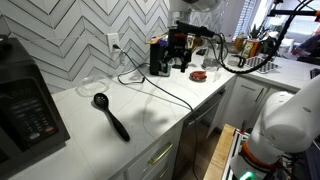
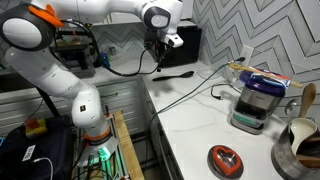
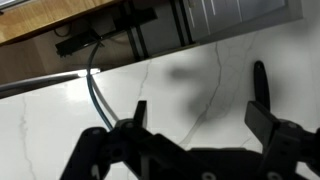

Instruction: Remove the blue lid from the coffee marker top and put it on the counter top

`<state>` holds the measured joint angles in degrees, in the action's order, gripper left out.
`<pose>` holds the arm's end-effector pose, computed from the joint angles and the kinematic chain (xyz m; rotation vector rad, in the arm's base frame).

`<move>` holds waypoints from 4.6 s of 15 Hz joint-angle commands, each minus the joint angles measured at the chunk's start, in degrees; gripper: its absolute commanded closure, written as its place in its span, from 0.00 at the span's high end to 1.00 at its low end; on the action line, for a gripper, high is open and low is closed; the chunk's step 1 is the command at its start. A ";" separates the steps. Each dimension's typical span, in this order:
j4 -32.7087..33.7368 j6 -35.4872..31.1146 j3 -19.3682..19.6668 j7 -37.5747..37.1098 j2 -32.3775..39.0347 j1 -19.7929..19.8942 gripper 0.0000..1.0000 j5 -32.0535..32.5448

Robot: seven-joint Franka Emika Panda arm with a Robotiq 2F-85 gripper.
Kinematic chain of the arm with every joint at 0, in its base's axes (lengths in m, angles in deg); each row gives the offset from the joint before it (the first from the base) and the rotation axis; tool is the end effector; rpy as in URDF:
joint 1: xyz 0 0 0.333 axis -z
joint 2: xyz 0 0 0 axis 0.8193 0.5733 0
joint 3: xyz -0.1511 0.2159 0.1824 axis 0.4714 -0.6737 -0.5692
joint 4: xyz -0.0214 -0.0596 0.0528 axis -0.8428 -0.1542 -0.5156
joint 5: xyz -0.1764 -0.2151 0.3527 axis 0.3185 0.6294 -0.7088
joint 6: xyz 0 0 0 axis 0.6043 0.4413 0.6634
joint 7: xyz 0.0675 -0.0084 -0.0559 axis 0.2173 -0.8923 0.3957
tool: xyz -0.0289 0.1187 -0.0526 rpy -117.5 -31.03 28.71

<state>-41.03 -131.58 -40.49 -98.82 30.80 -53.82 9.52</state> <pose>0.4630 0.0354 0.5312 -2.8793 0.5597 0.2345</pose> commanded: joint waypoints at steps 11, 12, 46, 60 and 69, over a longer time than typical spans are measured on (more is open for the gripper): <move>20.24 -10.08 6.86 -5.83 7.38 15.35 1.00 24.68; 21.06 -11.64 6.78 -6.58 8.48 15.80 1.00 27.86; 52.62 -3.20 18.18 -0.95 40.90 21.08 1.00 -5.86; 59.97 -3.83 17.53 -2.61 47.58 21.48 0.78 -8.52; 65.11 -3.13 17.04 -7.13 52.52 21.15 0.59 -8.66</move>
<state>20.81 -135.53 -23.12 -104.10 80.91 -33.13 2.18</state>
